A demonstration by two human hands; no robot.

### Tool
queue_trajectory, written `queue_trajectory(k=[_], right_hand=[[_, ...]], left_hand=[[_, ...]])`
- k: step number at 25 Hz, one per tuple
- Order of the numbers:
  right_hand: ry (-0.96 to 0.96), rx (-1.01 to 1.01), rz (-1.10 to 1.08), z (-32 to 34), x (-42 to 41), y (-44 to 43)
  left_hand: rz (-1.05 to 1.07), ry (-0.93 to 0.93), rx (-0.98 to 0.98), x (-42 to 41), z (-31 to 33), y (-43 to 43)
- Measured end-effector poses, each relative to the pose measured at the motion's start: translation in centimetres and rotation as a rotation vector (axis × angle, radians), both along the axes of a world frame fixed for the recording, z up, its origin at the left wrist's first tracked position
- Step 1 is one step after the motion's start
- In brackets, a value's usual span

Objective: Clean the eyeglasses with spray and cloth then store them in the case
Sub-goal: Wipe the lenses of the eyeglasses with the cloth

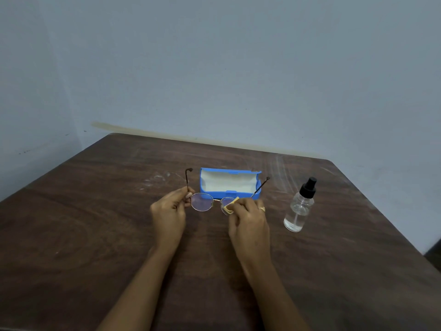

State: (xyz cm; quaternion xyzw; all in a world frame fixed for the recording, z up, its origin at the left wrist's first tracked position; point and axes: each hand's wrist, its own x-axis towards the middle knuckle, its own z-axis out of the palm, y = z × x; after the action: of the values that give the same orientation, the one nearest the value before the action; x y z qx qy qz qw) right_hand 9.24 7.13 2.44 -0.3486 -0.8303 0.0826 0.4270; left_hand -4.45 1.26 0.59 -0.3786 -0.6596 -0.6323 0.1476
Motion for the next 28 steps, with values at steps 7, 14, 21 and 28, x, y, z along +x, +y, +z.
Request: queue_trajectory(k=[7,14,21,28], right_hand=[[-0.205,-0.169,-0.094,-0.7,-0.3,0.5],[-0.094,-0.201,-0.116,-0.4,-0.6,0.7],[-0.098,-0.135,-0.097,-0.3,-0.7,0.3],[-0.163,-0.068,0.021,-0.3,0.3,0.6]], left_hand=[[-0.084,0.036,-0.031,0.3,-0.1,-0.1],[-0.084,0.081,-0.051,0.5,0.0,-0.1],[-0.084,0.083,-0.037,0.9,0.1,-0.2],[-0.014,-0.020,-0.020,0.3,0.1,-0.2]])
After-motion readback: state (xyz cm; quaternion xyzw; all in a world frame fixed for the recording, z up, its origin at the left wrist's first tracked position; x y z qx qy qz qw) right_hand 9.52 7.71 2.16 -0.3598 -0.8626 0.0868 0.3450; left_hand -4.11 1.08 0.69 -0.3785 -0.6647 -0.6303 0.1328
